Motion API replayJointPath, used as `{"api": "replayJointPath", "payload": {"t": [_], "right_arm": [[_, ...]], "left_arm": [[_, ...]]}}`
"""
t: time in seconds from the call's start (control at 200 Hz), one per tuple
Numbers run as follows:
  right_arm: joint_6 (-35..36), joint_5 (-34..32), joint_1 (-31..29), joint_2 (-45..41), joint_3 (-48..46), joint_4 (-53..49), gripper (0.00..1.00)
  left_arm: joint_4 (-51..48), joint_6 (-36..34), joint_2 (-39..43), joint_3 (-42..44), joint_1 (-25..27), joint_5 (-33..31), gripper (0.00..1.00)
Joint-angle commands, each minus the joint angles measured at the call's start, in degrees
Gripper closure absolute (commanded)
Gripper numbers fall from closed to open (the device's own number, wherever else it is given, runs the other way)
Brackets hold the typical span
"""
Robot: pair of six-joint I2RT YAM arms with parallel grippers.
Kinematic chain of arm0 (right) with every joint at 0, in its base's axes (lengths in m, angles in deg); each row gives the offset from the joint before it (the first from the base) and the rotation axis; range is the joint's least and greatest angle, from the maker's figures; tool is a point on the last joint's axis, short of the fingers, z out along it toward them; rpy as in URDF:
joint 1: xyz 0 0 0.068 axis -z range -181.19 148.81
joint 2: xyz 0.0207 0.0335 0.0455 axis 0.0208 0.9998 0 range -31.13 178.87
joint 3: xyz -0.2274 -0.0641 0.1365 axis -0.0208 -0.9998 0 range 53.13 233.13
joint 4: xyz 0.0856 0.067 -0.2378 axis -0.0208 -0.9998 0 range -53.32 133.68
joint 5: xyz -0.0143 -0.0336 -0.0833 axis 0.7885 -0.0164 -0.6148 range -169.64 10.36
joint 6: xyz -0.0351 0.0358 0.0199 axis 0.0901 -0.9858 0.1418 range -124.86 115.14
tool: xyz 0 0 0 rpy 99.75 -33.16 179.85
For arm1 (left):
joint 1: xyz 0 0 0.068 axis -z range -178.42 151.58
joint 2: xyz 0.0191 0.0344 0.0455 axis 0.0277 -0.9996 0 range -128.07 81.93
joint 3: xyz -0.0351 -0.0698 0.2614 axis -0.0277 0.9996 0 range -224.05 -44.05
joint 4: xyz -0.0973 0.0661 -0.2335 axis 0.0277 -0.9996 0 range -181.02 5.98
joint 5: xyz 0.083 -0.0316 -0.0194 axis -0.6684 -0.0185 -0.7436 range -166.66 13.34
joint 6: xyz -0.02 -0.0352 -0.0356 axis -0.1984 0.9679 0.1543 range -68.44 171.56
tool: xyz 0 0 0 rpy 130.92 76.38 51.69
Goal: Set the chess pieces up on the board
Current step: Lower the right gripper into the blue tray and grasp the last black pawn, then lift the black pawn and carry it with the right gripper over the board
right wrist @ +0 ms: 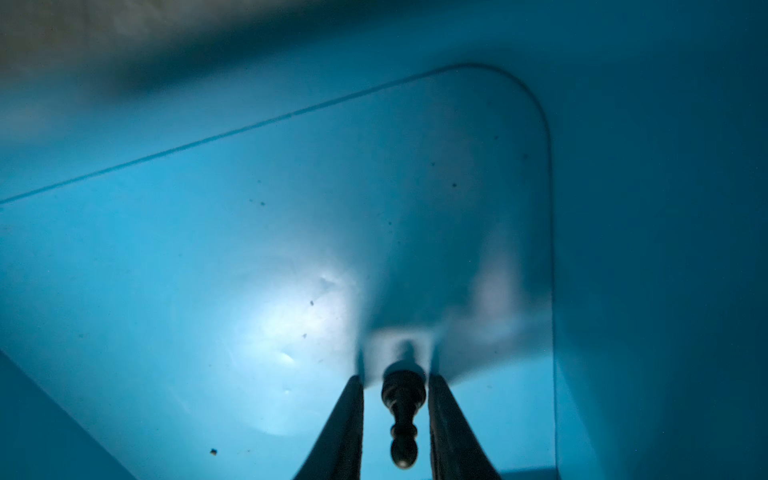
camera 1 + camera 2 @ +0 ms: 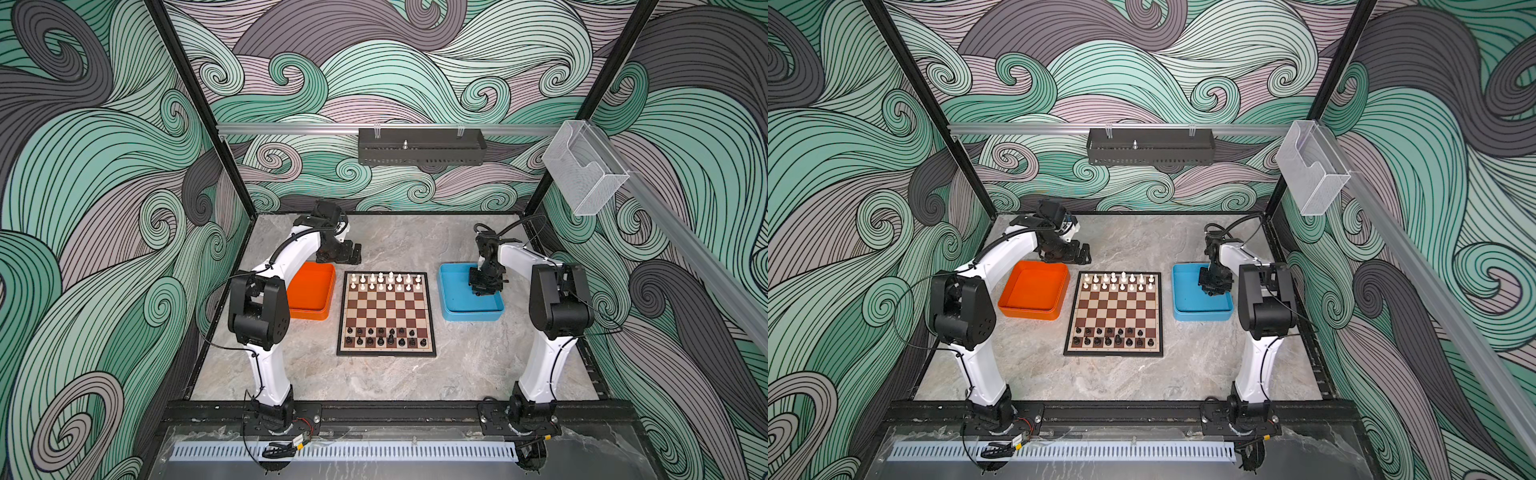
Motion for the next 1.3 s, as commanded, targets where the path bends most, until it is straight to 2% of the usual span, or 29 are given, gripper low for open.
{"api": "replayJointPath", "payload": {"t": [0.0, 0.706, 0.771, 1.291], "right_arm": [[-0.38, -1.37, 0.20, -1.04, 0.60, -0.32, 0.72], [-0.29, -1.74, 0.19, -1.83, 0.84, -0.12, 0.81], [-0.20, -1.75, 0.18, -1.99, 0.77, 0.00, 0.85], [-0.12, -1.57, 0.20, -3.50, 0.84, -0.33, 0.85]], "left_arm": [[-1.41, -0.69, -0.45, -1.12, 0.08, -0.50, 0.01], [-1.52, -0.69, -0.56, -1.12, 0.06, -0.59, 0.01], [-1.53, -0.69, -0.56, -1.14, 0.08, -0.61, 0.01], [-1.52, -0.69, -0.65, -1.04, 0.06, -0.65, 0.01]]}}
